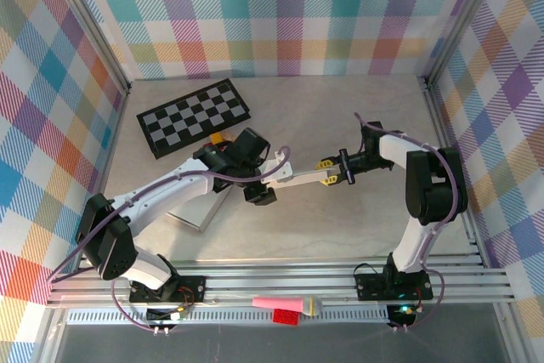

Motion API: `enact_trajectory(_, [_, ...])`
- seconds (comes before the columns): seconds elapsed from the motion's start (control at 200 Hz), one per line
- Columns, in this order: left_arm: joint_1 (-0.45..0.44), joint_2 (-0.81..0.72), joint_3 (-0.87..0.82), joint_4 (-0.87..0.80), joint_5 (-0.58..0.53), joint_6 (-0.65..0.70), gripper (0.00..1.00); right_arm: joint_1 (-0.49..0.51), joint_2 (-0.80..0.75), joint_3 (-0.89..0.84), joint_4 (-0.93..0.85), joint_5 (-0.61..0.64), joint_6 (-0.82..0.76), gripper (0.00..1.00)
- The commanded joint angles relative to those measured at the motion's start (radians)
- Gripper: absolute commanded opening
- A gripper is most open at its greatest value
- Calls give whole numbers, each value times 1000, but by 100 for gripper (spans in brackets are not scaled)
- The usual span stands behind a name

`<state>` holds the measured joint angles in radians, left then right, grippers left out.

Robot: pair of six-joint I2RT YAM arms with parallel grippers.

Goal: Fold the paper box

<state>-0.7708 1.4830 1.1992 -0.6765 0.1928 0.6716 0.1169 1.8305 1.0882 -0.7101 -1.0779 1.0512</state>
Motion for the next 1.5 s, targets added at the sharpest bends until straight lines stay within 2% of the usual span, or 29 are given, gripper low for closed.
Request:
enact_trajectory(0.0, [-9, 28, 15, -14, 30, 74, 60, -7, 23, -16, -29, -18, 43, 24])
enact_trajectory(0.41, [-9, 101, 25, 61, -74, 105, 61, -7, 17, -43, -53, -42, 51, 21])
enact_trajectory(0.895, [-9, 165, 55, 71, -65, 131, 58, -6, -5, -81, -9, -64, 107, 21])
enact_trajectory(1.185, [-10, 204, 101, 18, -34, 115, 45, -5, 15, -93, 10, -58, 111, 28])
enact_trajectory(1.495, [-10, 225, 136, -37, -10, 105, 41, -7, 21, -82, 12, -56, 108, 41])
